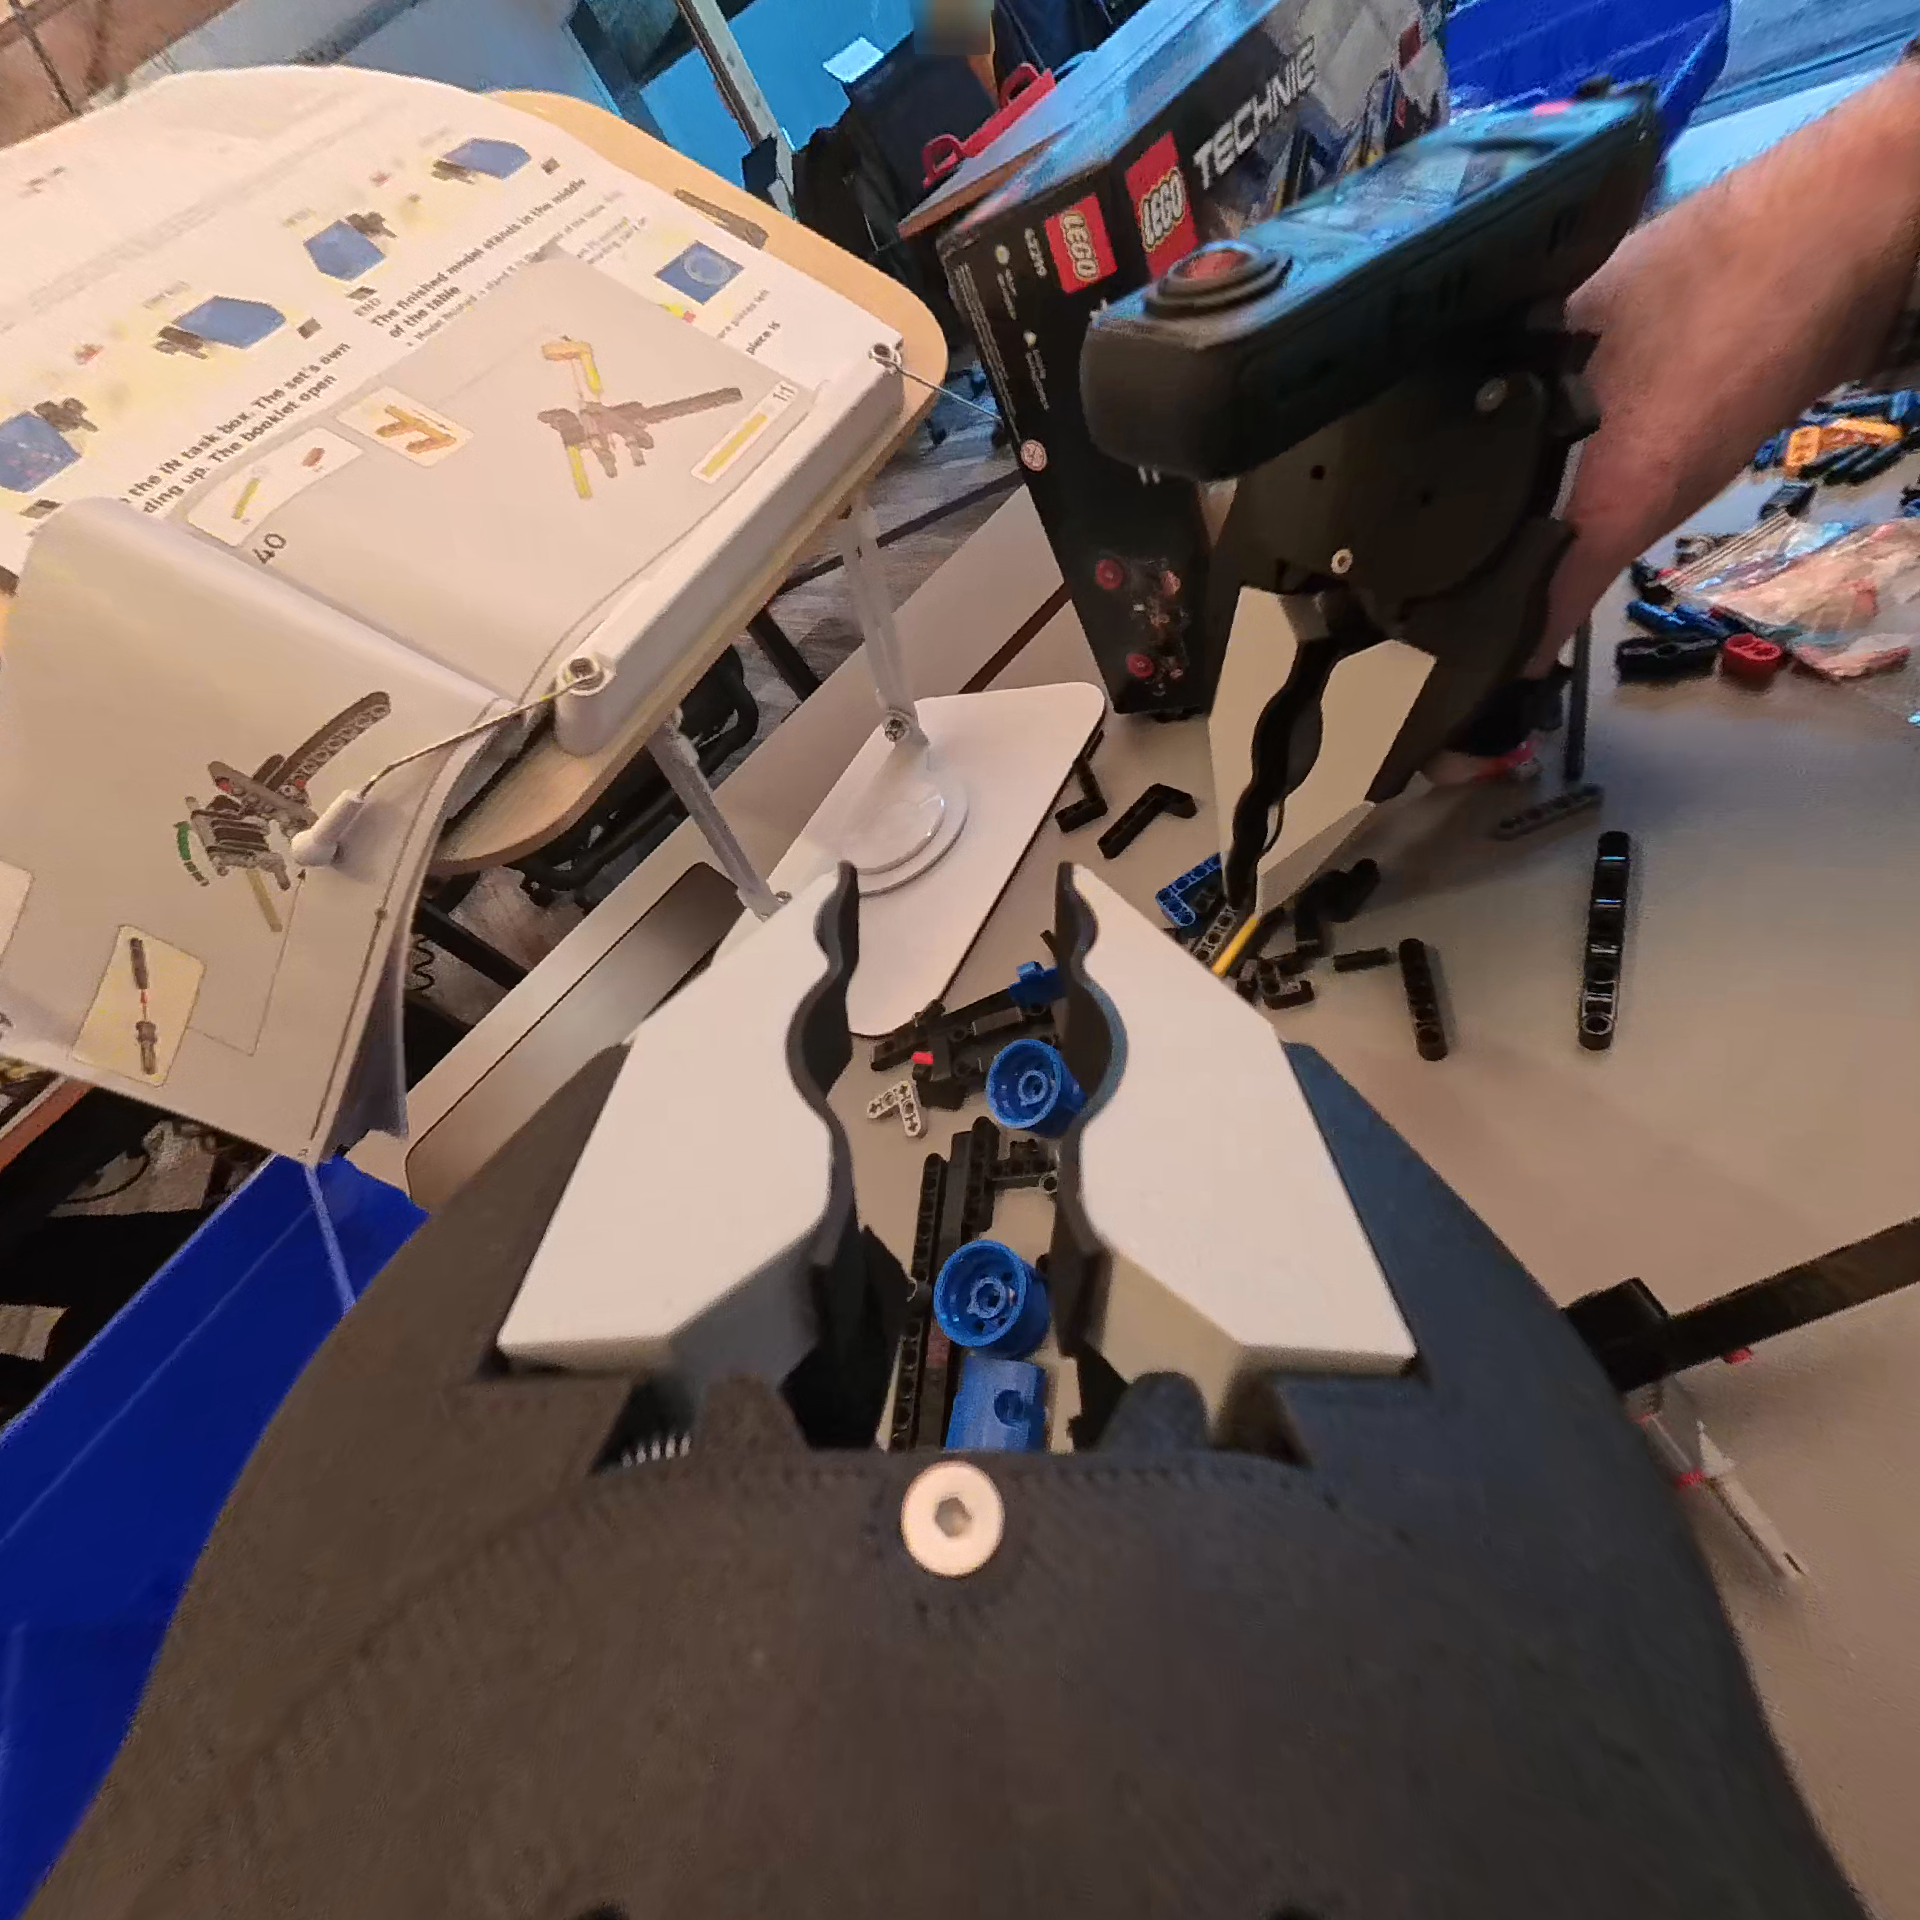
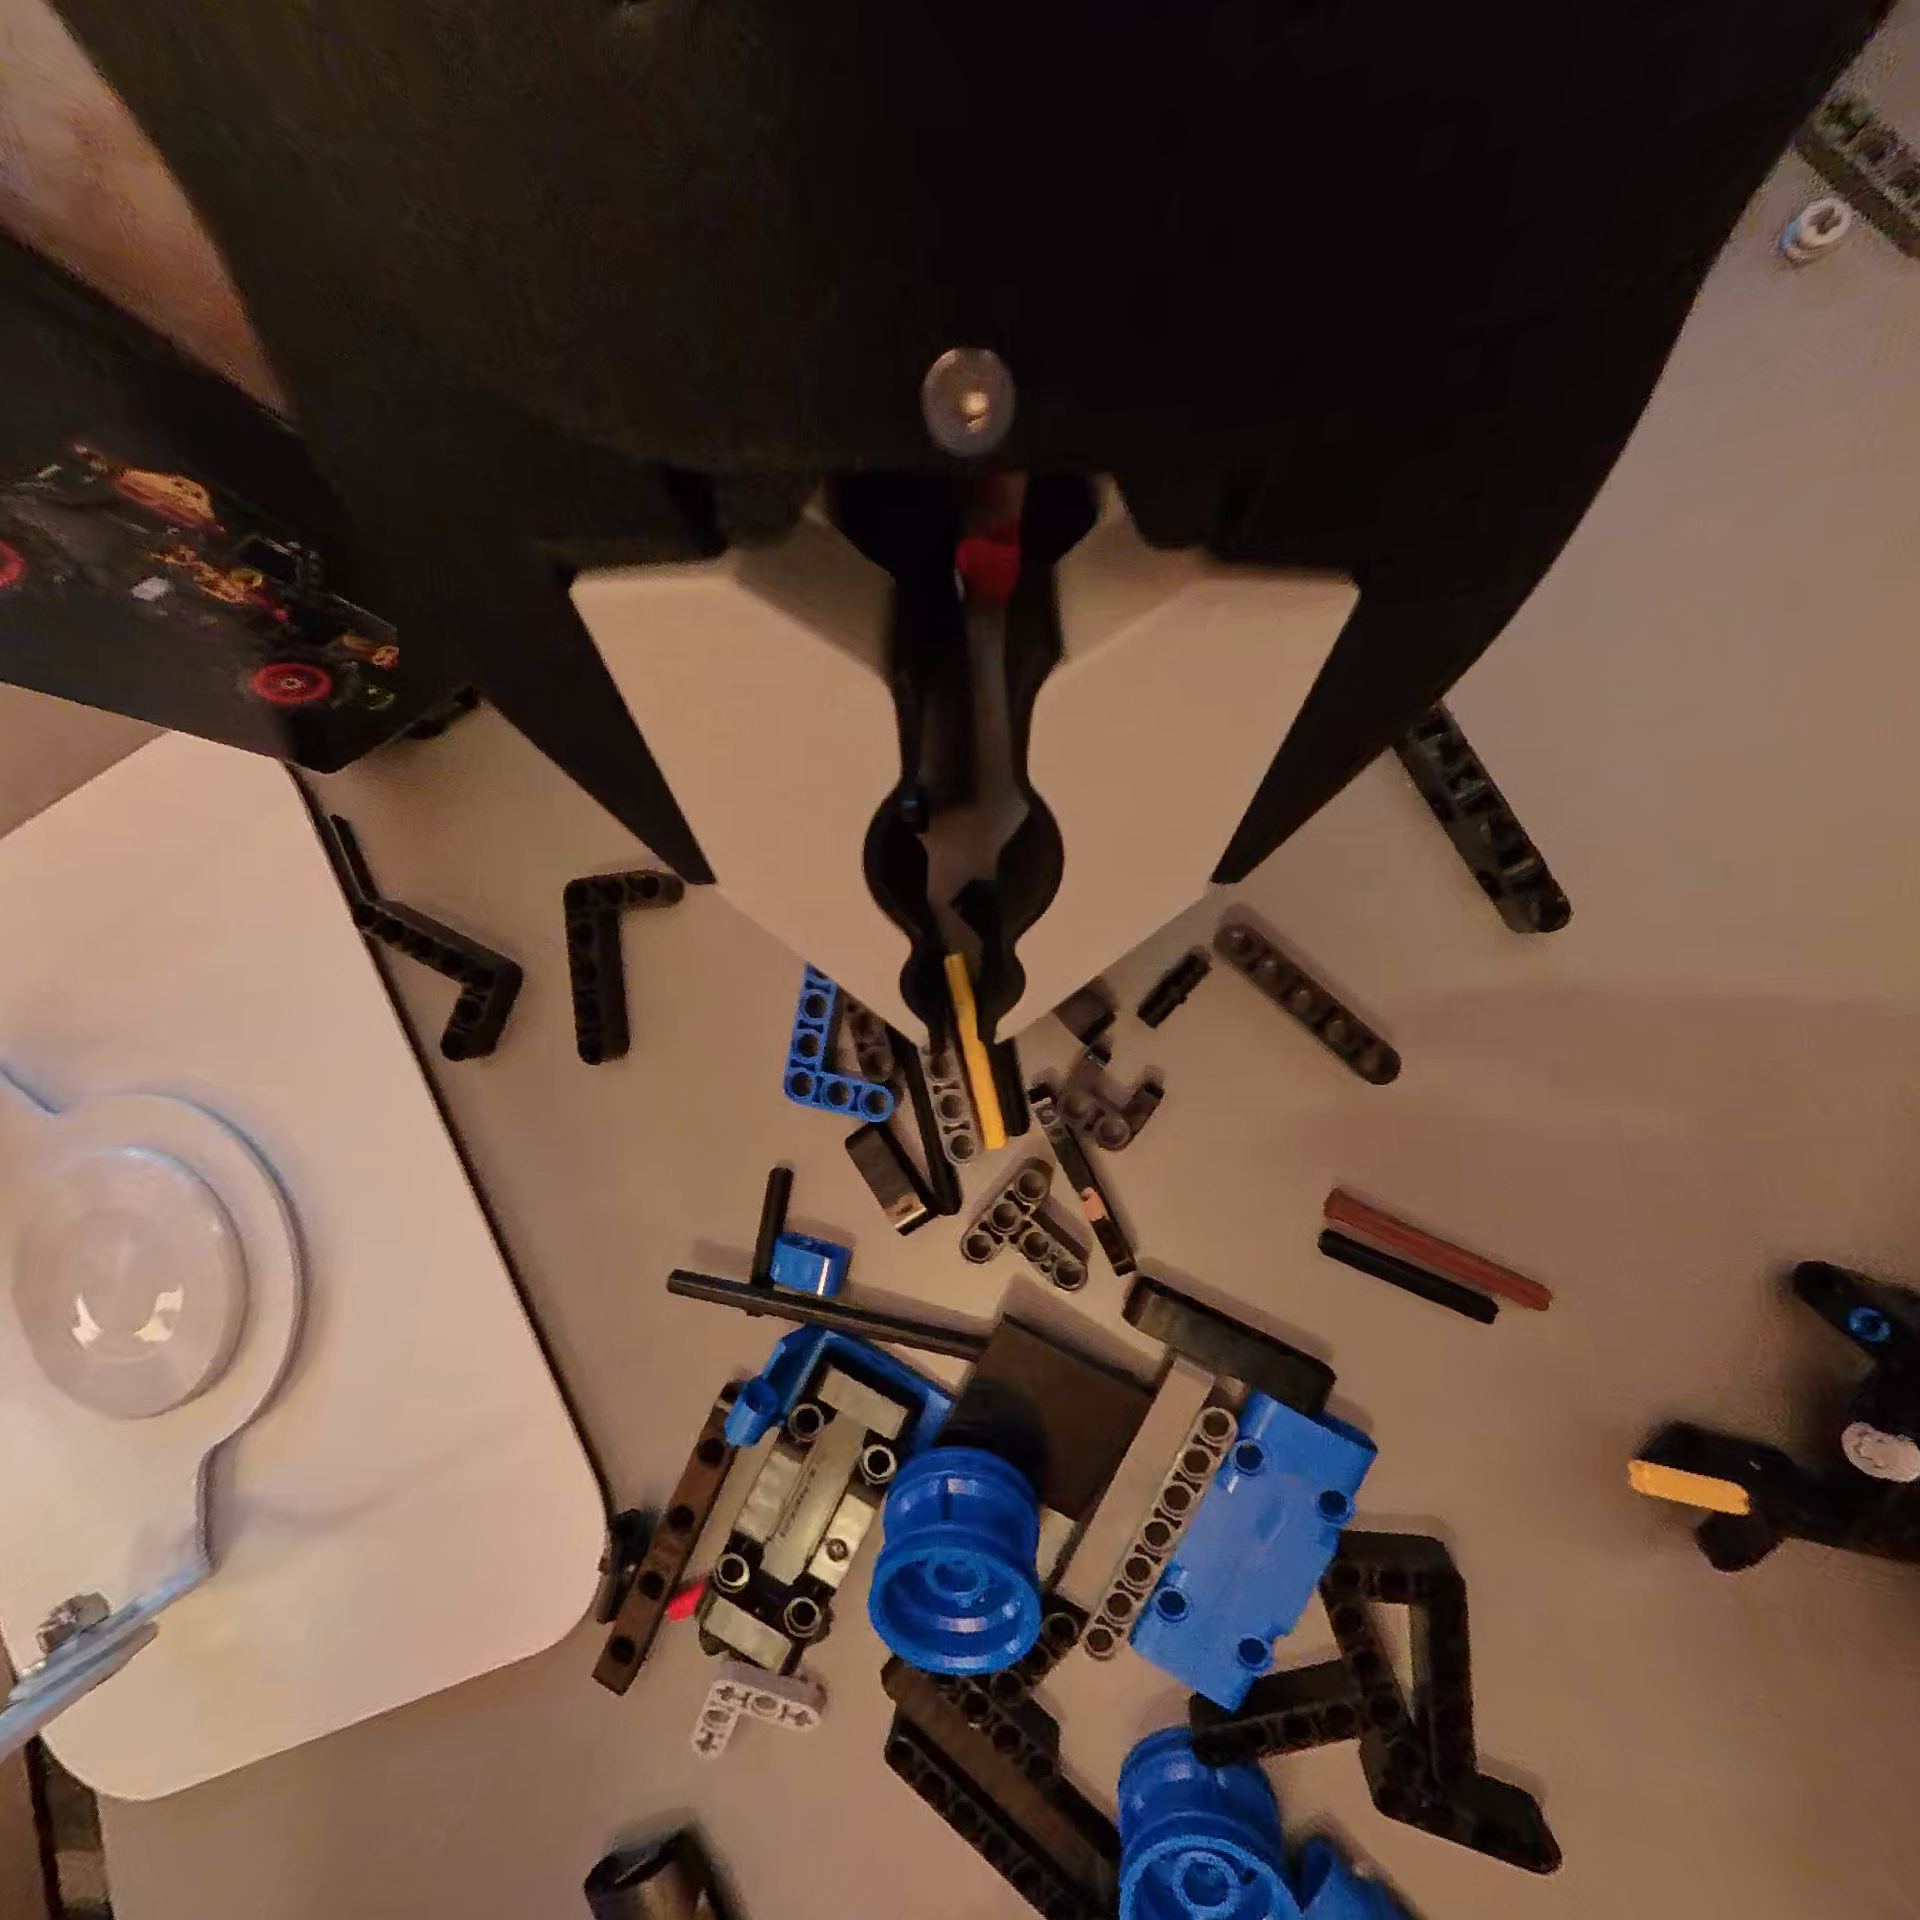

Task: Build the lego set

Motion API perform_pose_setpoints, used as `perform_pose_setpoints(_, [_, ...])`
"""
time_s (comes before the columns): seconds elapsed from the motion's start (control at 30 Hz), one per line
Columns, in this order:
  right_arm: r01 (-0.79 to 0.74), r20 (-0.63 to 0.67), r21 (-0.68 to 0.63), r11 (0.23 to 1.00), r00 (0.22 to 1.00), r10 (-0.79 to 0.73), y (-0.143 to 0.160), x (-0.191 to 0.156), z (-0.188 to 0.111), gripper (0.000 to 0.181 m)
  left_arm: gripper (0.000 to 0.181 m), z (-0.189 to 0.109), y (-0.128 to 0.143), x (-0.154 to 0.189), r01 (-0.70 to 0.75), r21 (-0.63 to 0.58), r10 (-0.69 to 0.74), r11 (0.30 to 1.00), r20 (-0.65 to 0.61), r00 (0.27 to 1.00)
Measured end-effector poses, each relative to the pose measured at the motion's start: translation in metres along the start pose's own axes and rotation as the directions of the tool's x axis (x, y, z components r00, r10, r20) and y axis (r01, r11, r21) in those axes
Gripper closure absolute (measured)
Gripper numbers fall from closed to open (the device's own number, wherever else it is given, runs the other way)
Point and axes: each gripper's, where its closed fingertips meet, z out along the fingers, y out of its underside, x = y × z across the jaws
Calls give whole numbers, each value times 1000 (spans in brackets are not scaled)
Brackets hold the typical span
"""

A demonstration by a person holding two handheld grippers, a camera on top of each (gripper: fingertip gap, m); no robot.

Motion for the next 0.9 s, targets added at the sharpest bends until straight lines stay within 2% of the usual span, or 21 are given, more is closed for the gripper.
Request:
perform_pose_setpoints(0.13, [-11, 31, -4, 1000, 999, 11, 1, 0, 1, 175, 145, -3, -2, -4, 10, 12, -10, 1000, 6, 1000])
perform_pose_setpoints(0.33, [0, 69, 2, 1000, 998, 0, 1, -7, 0, 180, 144, -3, -1, -6, 20, 11, -20, 1000, 4, 1000])
perform_pose_setpoints(0.63, [-26, 38, 14, 1000, 999, 25, 1, 5, 4, 177, 144, -3, -2, -4, 14, 18, -14, 1000, -4, 1000])
perform_pose_setpoints(0.9, [-29, 132, 22, 999, 991, 26, 0, -7, 0, 174, 144, -3, -1, -4, 19, 20, -19, 1000, -12, 1000])
